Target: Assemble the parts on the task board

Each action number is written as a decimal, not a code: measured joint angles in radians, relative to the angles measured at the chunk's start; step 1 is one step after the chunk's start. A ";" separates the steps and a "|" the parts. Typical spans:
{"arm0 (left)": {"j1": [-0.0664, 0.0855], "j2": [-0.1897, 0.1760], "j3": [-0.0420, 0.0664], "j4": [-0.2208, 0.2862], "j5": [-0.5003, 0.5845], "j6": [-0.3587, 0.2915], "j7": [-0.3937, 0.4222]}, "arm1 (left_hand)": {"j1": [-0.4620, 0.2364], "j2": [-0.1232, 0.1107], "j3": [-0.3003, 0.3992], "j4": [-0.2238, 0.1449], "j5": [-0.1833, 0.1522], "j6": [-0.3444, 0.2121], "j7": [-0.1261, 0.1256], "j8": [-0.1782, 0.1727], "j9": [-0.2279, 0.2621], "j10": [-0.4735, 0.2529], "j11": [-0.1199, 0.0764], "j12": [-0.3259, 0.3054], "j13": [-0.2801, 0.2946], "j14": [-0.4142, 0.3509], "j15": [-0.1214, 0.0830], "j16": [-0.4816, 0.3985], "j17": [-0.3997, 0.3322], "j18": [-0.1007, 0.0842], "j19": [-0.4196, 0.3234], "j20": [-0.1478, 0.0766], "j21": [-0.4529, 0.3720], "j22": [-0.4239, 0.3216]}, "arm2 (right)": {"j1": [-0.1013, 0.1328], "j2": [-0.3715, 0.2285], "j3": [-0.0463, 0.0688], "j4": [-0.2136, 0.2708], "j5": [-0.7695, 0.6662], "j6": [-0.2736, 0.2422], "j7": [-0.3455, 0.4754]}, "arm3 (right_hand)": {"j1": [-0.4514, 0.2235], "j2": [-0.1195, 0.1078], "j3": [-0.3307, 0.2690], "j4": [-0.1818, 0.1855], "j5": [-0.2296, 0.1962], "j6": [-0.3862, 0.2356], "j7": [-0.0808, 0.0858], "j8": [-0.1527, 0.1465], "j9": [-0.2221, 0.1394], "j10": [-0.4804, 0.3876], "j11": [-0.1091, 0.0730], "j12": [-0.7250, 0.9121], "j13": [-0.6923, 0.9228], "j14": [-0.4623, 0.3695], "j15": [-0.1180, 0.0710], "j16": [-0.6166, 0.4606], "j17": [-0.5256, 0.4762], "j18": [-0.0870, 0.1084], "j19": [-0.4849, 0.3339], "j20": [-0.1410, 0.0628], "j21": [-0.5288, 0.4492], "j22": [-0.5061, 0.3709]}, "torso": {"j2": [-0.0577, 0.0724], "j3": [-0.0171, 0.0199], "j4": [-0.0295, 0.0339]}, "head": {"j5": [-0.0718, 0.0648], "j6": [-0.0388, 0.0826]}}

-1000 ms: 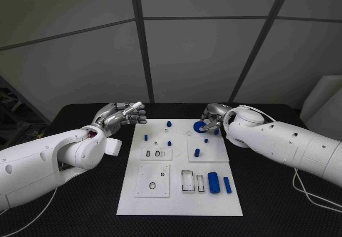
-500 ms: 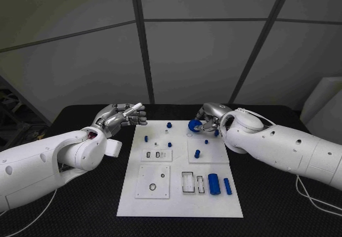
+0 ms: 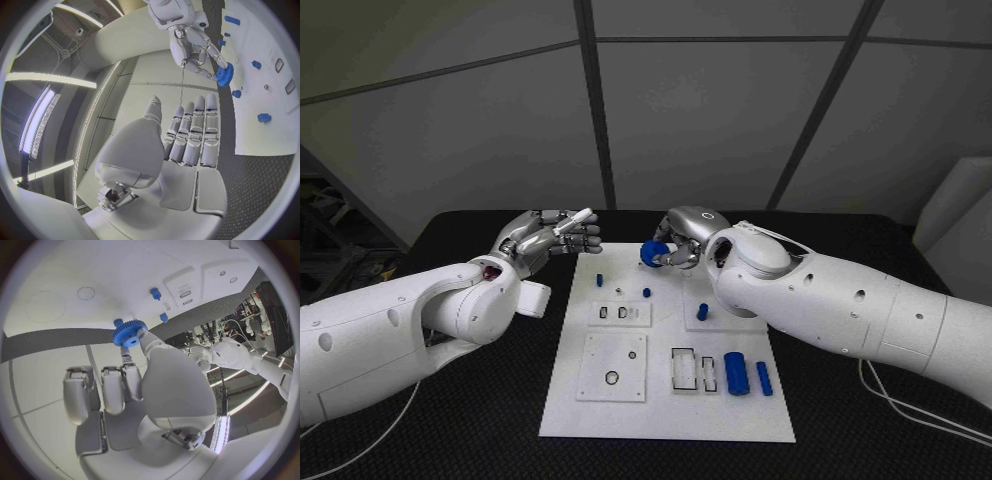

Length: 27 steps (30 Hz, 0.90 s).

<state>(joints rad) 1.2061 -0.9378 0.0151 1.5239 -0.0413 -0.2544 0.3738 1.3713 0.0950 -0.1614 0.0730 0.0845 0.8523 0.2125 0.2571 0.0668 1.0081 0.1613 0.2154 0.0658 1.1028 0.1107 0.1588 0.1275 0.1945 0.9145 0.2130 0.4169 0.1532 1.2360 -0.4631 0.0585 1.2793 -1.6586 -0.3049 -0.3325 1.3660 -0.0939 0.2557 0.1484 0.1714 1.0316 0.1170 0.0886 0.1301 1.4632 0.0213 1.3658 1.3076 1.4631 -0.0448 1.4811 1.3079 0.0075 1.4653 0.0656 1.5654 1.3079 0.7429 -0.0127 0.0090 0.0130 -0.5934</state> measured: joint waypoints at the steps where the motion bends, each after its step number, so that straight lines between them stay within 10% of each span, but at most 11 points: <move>1: 0.000 0.001 0.000 0.000 0.000 0.000 0.000 | 0.000 0.000 0.000 0.000 0.000 0.000 0.000 0.000 0.000 0.000 0.000 0.000 0.000 0.000 0.000 0.000 0.000 0.000 0.000 0.000 0.000 0.000 | 0.001 0.007 -0.006 -0.006 -0.005 -0.001 0.000 | 0.000 0.000 0.000 0.000 0.000 0.000 0.000 0.000 0.000 0.000 0.000 0.000 0.000 0.000 0.000 0.000 0.000 0.000 0.000 0.000 0.000 0.000 | 0.000 0.0000 0.0001 | 0.001 0.000; 10: 0.001 0.009 0.000 -0.002 0.000 0.001 0.000 | 0.000 0.000 0.000 0.000 0.000 0.000 0.000 0.000 0.000 0.000 0.000 0.000 0.000 0.000 0.000 0.000 0.000 0.000 0.000 0.000 0.000 0.000 | -0.002 0.061 -0.038 -0.059 -0.039 -0.001 0.000 | 0.000 0.000 0.000 0.000 0.005 0.000 0.000 0.000 0.000 0.000 0.000 0.000 0.000 0.001 -0.001 0.000 0.000 0.000 0.000 0.000 0.000 0.000 | 0.001 0.0017 0.0000 | 0.007 -0.007; 27: 0.001 0.015 0.000 -0.004 0.000 0.004 -0.001 | 0.000 0.000 0.000 0.000 0.000 0.000 0.000 0.000 0.000 0.000 0.000 0.000 0.000 0.000 0.000 0.000 0.000 0.000 0.000 0.000 0.000 0.000 | -0.002 0.107 -0.042 -0.109 -0.067 0.000 0.001 | 0.000 -0.001 0.000 -0.005 0.011 0.000 0.000 -0.004 0.000 0.000 0.000 0.000 0.000 0.004 -0.004 0.000 0.000 0.000 0.000 0.000 0.000 0.000 | -0.001 0.0023 -0.0023 | 0.016 -0.014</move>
<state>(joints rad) 1.2075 -0.9227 0.0151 1.5200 -0.0413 -0.2509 0.3725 1.3713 0.0950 -0.1614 0.0730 0.0845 0.8523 0.2125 0.2572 0.0669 1.0082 0.1613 0.2156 0.0658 1.1028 0.1107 0.1589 0.1275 0.1945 0.9146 0.2130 0.4169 0.1535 1.2340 -0.3565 0.0162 1.1699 -1.7258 -0.3053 -0.3311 1.3657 -0.0945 0.2554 0.1433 0.1820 1.0312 0.1166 0.0849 0.1301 1.4632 0.0214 1.3658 1.3076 1.4668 -0.0485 1.4811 1.3076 0.0075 1.4653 0.0656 1.5654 1.3077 0.7424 -0.0104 0.0067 0.0294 -0.6077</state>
